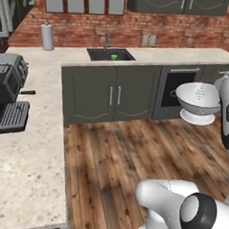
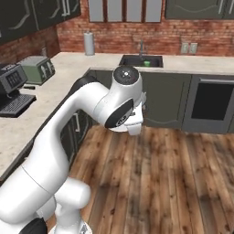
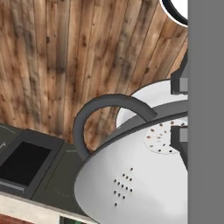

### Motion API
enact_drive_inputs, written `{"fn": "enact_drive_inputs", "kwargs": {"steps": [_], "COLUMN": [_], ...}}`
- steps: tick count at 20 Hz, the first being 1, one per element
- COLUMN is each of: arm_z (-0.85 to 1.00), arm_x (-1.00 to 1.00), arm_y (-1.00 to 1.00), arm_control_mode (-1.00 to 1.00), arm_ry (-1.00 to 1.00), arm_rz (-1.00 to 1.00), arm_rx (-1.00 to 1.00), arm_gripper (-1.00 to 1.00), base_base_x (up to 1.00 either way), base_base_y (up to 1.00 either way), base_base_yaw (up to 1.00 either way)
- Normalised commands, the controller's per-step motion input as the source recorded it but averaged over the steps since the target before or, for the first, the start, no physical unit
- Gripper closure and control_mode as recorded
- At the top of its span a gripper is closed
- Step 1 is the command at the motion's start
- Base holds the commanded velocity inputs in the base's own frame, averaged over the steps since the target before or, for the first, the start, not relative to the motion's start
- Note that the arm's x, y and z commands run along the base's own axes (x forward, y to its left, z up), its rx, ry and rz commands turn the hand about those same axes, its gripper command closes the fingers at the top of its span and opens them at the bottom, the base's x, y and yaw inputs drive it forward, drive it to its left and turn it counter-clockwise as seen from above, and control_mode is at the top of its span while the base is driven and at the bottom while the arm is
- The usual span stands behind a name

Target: Pick the cup and colander and place them in the sink. Then turn on the water.

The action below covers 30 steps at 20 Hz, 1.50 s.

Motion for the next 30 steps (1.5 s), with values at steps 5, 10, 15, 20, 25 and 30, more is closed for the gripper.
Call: {"fn": "enact_drive_inputs", "kwargs": {"steps": [5,10,15,20,25,30], "arm_z": [0.0,0.0,0.0,0.0,0.0,0.0], "arm_x": [0.0,0.0,0.0,0.0,0.0,0.0], "arm_y": [0.0,0.0,0.0,0.0,0.0,0.0], "arm_control_mode": [1.0,1.0,1.0,1.0,1.0,1.0], "arm_ry": [0.0,0.0,0.0,0.0,0.0,0.0], "arm_rz": [0.0,0.0,0.0,0.0,0.0,0.0], "arm_rx": [0.0,0.0,0.0,0.0,0.0,0.0], "arm_gripper": [1.0,1.0,1.0,1.0,1.0,1.0], "base_base_x": [0.59,0.56,0.55,0.51,0.5,0.44], "base_base_y": [-0.33,-0.38,-0.41,-0.4,-0.41,-0.39], "base_base_yaw": [0.0,0.0,0.01,0.01,0.02,0.03]}}
